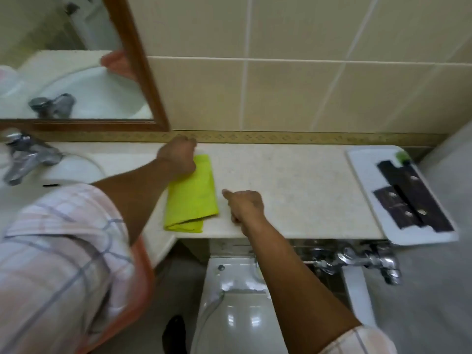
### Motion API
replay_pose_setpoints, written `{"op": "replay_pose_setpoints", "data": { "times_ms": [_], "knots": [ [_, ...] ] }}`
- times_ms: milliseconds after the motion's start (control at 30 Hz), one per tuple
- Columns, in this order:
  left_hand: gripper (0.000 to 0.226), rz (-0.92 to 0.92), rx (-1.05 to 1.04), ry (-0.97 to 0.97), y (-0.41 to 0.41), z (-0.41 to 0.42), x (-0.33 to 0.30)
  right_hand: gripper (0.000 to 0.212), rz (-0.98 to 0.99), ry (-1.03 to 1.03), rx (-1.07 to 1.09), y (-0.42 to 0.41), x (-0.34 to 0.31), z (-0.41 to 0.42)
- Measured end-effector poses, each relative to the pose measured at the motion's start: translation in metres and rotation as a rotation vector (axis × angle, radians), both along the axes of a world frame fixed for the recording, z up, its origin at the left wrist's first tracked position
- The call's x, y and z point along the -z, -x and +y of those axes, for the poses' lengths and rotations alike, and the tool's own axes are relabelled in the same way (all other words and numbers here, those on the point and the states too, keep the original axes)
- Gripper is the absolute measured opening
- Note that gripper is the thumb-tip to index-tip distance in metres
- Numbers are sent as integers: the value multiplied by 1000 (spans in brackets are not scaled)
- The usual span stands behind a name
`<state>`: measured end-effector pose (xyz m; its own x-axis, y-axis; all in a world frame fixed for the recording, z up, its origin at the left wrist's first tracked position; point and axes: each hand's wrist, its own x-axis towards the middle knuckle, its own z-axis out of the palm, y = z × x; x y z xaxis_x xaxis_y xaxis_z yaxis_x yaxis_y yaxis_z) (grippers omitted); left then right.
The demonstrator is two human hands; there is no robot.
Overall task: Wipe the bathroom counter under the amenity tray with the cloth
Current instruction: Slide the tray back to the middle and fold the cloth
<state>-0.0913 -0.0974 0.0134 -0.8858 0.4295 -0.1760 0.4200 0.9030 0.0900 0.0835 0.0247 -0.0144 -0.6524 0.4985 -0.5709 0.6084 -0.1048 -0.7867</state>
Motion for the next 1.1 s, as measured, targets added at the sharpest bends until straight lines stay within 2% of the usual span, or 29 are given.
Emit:
{"op": "replay_pose_setpoints", "data": {
  "times_ms": [100,200,300,433,533,633,767,900,1000,1100],
  "knots": [
    [44,59,237,-54,5,67,-6,20,65,-14,463,-53,-7,96],
    [19,34,473,-143,-14,178,-23,35,63,-58,938,-125,-13,194],
    [7,0,610,-230,-54,307,-37,40,-29,-187,1131,-189,-8,262],
    [22,21,652,-144,-100,417,-29,28,-105,-224,1088,-220,10,295],
    [28,116,684,-40,-120,449,-8,12,-105,-234,1023,-226,25,308],
    [34,158,697,53,-120,460,15,9,-95,-246,1005,-229,30,315],
    [36,177,643,31,-115,462,28,18,-65,-314,1018,-227,24,325],
    [31,108,557,-14,-113,443,17,22,-63,-410,954,-233,12,340],
    [24,7,461,-35,-107,401,4,11,-90,-495,846,-228,-2,340],
    [5,-70,316,-95,-99,346,-6,4,-117,-547,733,-209,-9,334]
  ]
}}
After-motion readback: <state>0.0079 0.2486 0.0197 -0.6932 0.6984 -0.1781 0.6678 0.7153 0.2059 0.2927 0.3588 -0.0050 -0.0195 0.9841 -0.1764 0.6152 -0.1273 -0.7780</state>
